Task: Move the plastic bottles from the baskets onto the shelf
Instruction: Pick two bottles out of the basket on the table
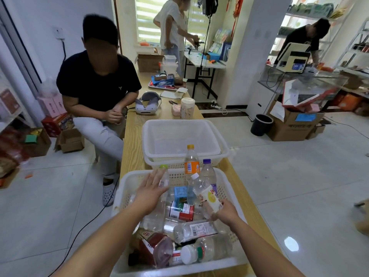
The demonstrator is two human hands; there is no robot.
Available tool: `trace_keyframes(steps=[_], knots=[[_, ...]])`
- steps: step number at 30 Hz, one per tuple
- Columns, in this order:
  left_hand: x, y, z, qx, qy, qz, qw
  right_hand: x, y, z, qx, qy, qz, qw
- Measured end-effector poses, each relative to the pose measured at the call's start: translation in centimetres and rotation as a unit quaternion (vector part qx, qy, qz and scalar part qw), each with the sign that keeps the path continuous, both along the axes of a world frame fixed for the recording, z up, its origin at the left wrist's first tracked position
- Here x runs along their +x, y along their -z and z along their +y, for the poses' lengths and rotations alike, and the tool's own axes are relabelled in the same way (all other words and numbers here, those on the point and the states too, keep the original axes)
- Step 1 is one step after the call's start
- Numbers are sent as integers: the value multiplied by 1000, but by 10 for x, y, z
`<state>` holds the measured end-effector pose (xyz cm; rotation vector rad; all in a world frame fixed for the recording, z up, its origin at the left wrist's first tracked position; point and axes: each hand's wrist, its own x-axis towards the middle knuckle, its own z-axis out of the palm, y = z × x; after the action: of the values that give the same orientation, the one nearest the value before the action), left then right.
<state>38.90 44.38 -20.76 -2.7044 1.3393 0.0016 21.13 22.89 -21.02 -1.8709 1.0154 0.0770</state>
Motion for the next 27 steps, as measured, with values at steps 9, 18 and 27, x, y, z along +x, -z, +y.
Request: trace_keyframes(steps=[9,18,27], knots=[[-14,17,-6,-330,-330,396,791,40,-2,2,81,87,-102,988],[-6,33,-4,-296,-320,559,705,50,20,6,144,64,-60,986],[-15,28,-2,-378,-347,572,640,31,4,-6,210,34,-79,974]])
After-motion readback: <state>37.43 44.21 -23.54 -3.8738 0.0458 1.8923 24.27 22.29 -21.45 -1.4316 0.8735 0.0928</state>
